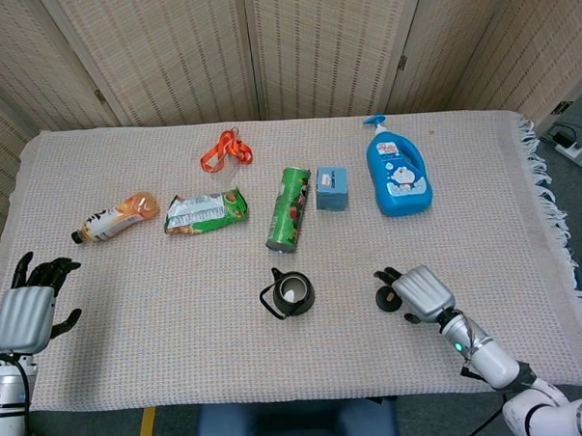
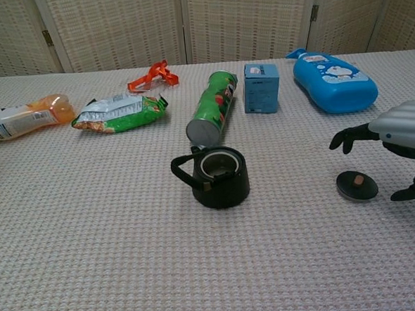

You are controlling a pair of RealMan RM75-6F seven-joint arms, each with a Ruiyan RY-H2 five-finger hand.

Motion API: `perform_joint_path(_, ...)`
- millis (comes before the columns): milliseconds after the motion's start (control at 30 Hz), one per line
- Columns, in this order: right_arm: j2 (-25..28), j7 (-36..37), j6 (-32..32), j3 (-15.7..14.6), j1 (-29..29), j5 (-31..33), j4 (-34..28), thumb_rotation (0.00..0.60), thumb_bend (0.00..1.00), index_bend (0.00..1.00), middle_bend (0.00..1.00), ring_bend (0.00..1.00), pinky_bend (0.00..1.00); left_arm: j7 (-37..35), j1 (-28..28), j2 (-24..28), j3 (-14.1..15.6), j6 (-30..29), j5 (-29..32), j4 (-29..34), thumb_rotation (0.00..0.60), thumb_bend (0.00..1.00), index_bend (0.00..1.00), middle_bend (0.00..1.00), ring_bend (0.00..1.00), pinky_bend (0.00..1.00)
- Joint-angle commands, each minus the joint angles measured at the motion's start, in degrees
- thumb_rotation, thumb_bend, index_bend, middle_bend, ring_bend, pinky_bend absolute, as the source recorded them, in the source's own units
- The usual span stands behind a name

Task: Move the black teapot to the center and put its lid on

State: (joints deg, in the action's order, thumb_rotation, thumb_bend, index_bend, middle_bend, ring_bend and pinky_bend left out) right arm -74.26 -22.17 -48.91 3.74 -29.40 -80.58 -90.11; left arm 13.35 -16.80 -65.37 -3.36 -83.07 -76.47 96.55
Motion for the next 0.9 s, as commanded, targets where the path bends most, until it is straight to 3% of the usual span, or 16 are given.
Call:
perform_joint_path(33, -0.71, -0.44, 0.57, -0.10, -0.70, 0.82, 0.63, 0.600, 0.18, 0.19, 0.27, 0.82, 0.74, -0.19, 0.19, -0.05, -0.16, 0.12, -0.12, -0.14, 0.600, 0.19, 0.23, 0.19, 0.19, 0.01)
perform_joint_path(900, -4.16, -2.66, 0.92, -1.83, -3.90, 4.77, 3.56, 0.600, 0.23, 0.33, 0.38, 0.85, 0.75, -1.65, 1.77, -0.49, -1.74, 1.27, -1.14, -1.54, 0.600, 0.19, 0.23, 0.19, 0.18, 0.00)
